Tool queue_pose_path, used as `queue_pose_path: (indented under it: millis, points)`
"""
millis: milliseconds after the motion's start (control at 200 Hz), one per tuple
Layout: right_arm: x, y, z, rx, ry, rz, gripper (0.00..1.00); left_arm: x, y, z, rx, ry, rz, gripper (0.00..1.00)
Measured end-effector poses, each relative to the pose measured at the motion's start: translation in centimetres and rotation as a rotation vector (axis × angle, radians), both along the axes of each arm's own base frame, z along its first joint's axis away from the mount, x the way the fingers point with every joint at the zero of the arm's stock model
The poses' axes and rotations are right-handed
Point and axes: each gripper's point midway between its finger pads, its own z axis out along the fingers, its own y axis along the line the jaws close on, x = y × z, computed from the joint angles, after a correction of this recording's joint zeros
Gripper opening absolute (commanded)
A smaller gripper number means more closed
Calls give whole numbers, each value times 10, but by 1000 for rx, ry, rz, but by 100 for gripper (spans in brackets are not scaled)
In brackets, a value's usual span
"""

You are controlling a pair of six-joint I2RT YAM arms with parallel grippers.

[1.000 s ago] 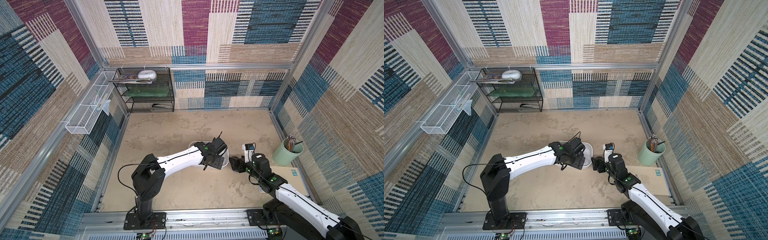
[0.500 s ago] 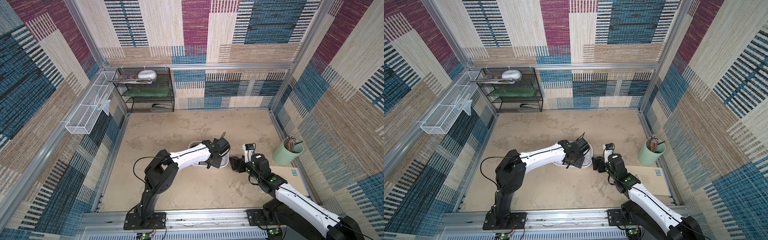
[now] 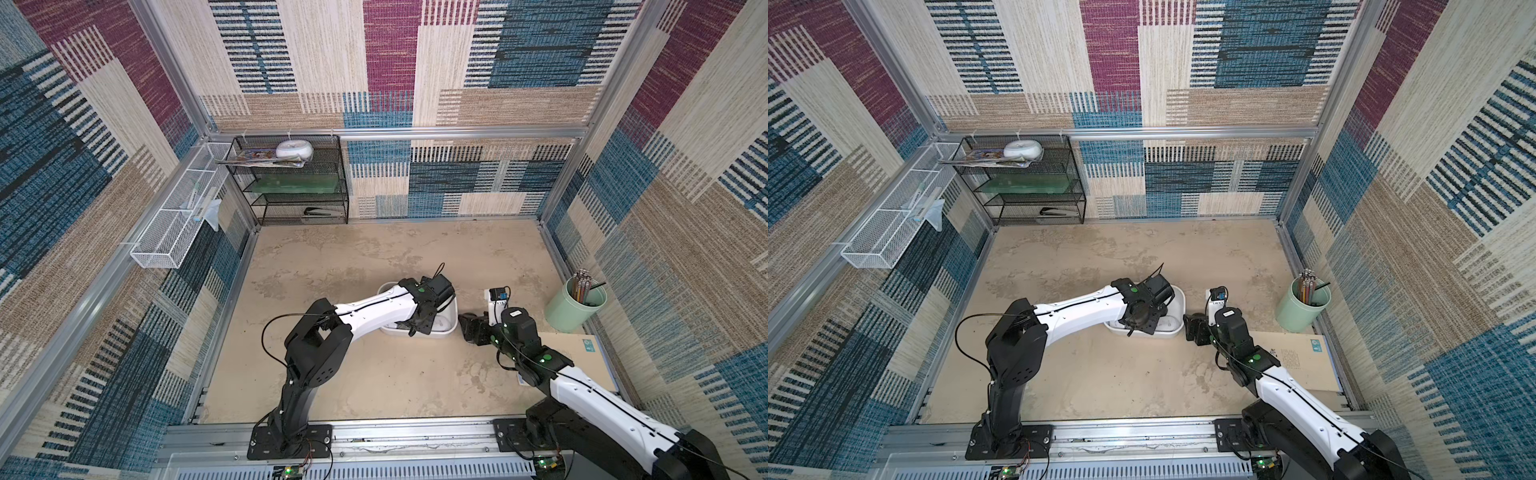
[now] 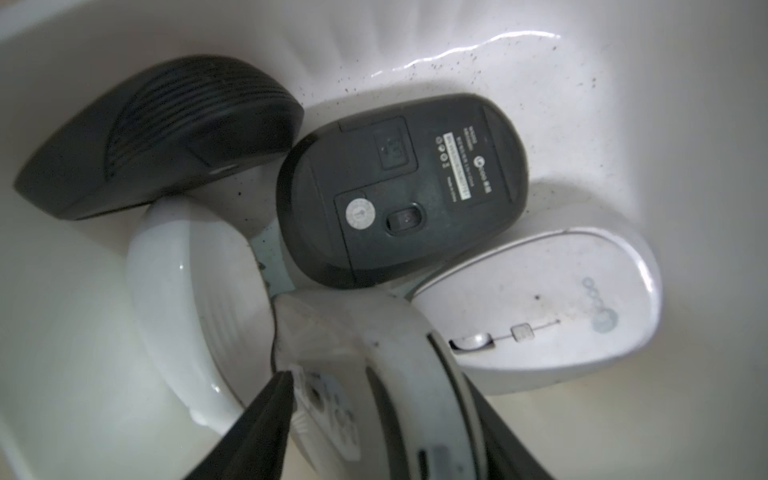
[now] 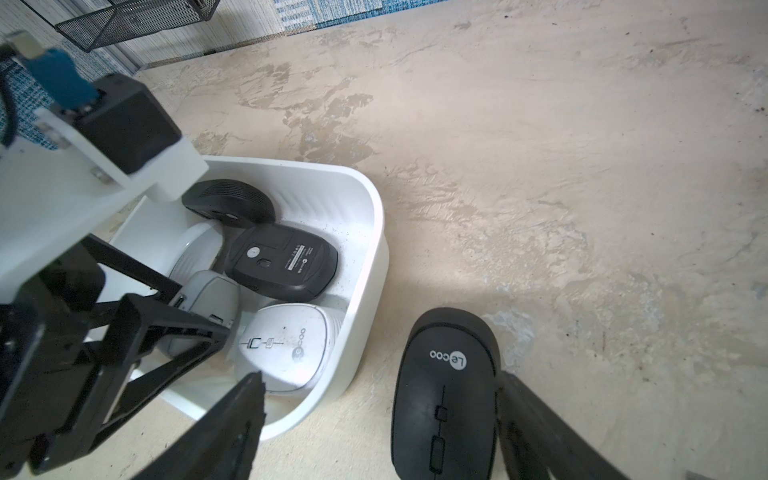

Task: Take out the mouse from the storage box
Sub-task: Pick up the mouse from the storage box.

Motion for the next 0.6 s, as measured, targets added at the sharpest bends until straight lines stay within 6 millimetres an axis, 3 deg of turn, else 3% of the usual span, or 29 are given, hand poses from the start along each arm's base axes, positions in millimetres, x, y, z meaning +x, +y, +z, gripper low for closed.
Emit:
queue_pose_path:
  millis: [596]
  points:
    - [0,1,-4,-11,11,0,89,14,2,2,-28,-35,26,39]
